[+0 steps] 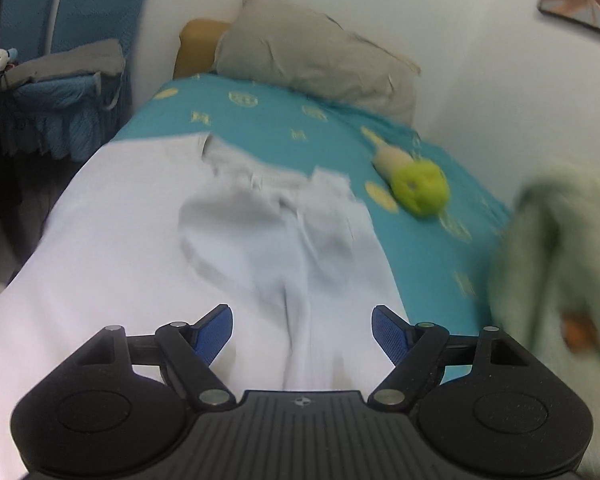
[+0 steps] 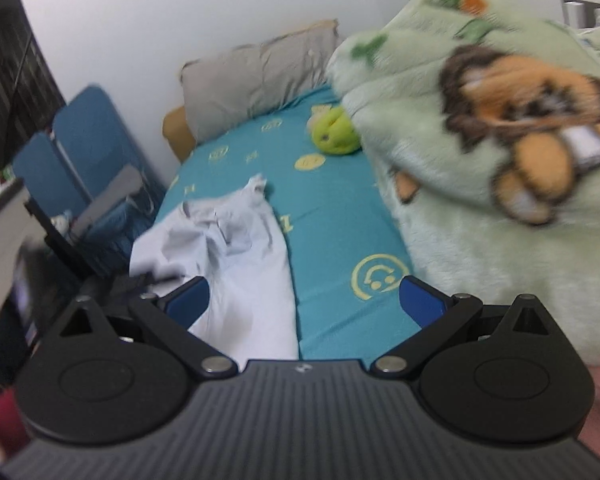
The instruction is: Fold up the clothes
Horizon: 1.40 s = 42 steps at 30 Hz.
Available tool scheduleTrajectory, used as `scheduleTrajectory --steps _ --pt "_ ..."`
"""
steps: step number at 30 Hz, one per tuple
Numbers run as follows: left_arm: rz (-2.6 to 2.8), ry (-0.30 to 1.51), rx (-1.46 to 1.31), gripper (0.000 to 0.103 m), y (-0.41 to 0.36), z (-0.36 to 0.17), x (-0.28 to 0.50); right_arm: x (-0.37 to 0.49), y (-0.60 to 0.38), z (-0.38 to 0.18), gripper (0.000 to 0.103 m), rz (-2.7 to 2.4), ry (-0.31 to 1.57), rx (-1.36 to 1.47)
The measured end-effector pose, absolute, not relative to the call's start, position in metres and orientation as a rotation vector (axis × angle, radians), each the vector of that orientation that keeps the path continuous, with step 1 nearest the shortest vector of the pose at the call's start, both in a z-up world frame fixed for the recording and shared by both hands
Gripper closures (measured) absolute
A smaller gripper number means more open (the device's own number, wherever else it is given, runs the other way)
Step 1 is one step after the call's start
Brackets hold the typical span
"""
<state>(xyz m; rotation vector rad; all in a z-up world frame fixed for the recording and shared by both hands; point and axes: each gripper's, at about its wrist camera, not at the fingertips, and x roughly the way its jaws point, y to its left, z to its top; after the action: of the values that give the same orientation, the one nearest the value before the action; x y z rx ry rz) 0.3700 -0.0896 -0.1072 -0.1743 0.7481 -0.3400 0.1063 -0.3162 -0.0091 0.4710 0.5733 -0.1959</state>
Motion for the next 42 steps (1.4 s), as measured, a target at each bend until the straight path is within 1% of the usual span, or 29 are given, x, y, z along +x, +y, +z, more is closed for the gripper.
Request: scheduleTrajectory --steps 2,5,6,7,8,9,10,11,15,17,18,20,21,23,24,26,27,28,32,33,34,39,40,41,42 --pt "-0.277 0.74 -0.182 0.026 -0.1 -0.12 0.406 0.12 -0.316 -0.016 0.0 -0.192 0.595 0.476" --pt "-0.181 0.733 -0.197 0.031 -0.111 -0.14 0.445 0.139 -0.318 -0.027 0.0 -0.184 0.614 0.474" --pt "-0.15 0.738 -0.207 0.04 -0.113 -0.147 0.455 0.144 -0.319 -0.032 0.0 -0.192 0.629 0.47" --pt "-0.129 0.75 -0.233 0.054 -0.11 -0.156 0.462 0.149 -0.321 -0.036 0.0 -0.196 0.644 0.477" --pt "-0.126 0.762 -0.26 0.061 -0.107 -0.161 0.467 0.152 -0.324 -0.041 0.0 -0.194 0.661 0.498" --pt "-0.139 0.762 -0.276 0.074 -0.104 -0.165 0.468 0.154 -0.326 -0.045 0.0 -0.19 0.674 0.522" --pt "-0.152 0.762 -0.291 0.091 -0.101 -0.168 0.469 0.154 -0.329 -0.048 0.0 -0.184 0.679 0.547" --pt "-0.165 0.743 -0.304 0.096 -0.095 -0.167 0.463 0.154 -0.33 -0.05 0.0 -0.182 0.678 0.56" --pt "-0.207 0.676 -0.359 0.096 -0.069 -0.157 0.434 0.154 -0.329 -0.052 0.0 -0.181 0.682 0.567" --pt "-0.21 0.66 -0.377 0.096 -0.054 -0.151 0.413 0.154 -0.329 -0.052 0.0 -0.176 0.684 0.572" --pt "-0.194 0.692 -0.357 0.095 -0.05 -0.154 0.407 0.153 -0.328 -0.052 0.0 -0.178 0.682 0.568" --pt "-0.169 0.755 -0.313 0.09 -0.044 -0.161 0.396 0.152 -0.326 -0.05 0.0 -0.186 0.675 0.554" --pt "-0.158 0.78 -0.285 0.085 -0.042 -0.165 0.39 0.152 -0.325 -0.05 0.0 -0.188 0.673 0.546" --pt "-0.147 0.806 -0.248 0.083 -0.037 -0.167 0.377 0.15 -0.324 -0.049 0.0 -0.189 0.671 0.537" --pt "-0.147 0.808 -0.239 0.081 -0.034 -0.165 0.369 0.149 -0.324 -0.049 0.0 -0.188 0.668 0.534" --pt "-0.152 0.808 -0.225 0.071 -0.03 -0.154 0.354 0.146 -0.324 -0.047 0.0 -0.189 0.662 0.53" --pt "-0.16 0.803 -0.213 0.062 -0.028 -0.147 0.343 0.144 -0.324 -0.047 0.0 -0.189 0.659 0.527" --pt "-0.167 0.798 -0.201 0.057 -0.026 -0.14 0.333 0.143 -0.324 -0.046 0.0 -0.184 0.654 0.525" --pt "-0.181 0.797 -0.143 0.053 -0.022 -0.103 0.281 0.14 -0.322 -0.045 0.001 -0.138 0.627 0.53" --pt "-0.182 0.784 -0.139 0.048 -0.02 -0.094 0.265 0.14 -0.32 -0.045 0.001 -0.122 0.62 0.53" --pt "-0.178 0.77 -0.135 0.044 -0.018 -0.086 0.251 0.14 -0.319 -0.044 0.003 -0.105 0.613 0.53" --pt "-0.23 0.668 -0.112 0.033 -0.015 -0.057 0.204 0.141 -0.301 -0.041 0.012 -0.028 0.616 0.488" --pt "-0.23 0.653 -0.102 0.029 -0.015 -0.054 0.202 0.144 -0.297 -0.04 0.019 -0.005 0.627 0.496" --pt "-0.227 0.649 -0.109 0.026 -0.014 -0.054 0.204 0.151 -0.294 -0.04 0.023 0.023 0.641 0.529" --pt "-0.235 0.656 -0.127 0.024 -0.011 -0.054 0.207 0.157 -0.291 -0.04 0.025 0.051 0.656 0.563"
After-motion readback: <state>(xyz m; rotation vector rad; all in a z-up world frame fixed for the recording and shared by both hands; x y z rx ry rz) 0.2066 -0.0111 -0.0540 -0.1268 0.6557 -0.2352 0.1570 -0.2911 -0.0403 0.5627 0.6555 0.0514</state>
